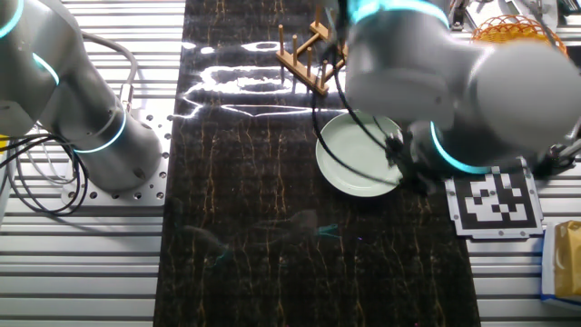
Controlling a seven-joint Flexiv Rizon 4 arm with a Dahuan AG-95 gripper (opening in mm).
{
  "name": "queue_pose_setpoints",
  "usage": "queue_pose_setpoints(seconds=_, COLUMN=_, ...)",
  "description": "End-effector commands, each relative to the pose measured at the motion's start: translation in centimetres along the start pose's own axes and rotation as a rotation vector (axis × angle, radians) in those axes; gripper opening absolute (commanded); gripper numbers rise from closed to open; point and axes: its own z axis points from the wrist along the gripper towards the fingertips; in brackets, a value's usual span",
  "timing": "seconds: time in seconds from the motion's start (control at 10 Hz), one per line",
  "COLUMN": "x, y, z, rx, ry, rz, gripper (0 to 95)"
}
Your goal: Put the dish on the dish rack
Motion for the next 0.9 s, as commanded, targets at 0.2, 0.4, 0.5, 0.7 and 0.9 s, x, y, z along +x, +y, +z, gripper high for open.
queue_pose_setpoints(seconds=0.2, x=0.1, y=0.2, z=1.1, rx=-0.040, ry=-0.008, rz=0.041, gripper=38.0)
queue_pose_setpoints(seconds=0.4, x=0.1, y=0.3, z=1.3, rx=-0.033, ry=-0.009, rz=0.057, gripper=19.0)
queue_pose_setpoints(seconds=0.5, x=0.1, y=0.2, z=1.2, rx=-0.030, ry=-0.007, rz=0.055, gripper=19.0)
queue_pose_setpoints(seconds=0.7, x=0.3, y=0.0, z=1.0, rx=-0.007, ry=-0.002, rz=0.043, gripper=19.0)
queue_pose_setpoints(seconds=0.9, x=0.3, y=0.0, z=1.0, rx=-0.017, ry=-0.007, rz=0.078, gripper=19.0)
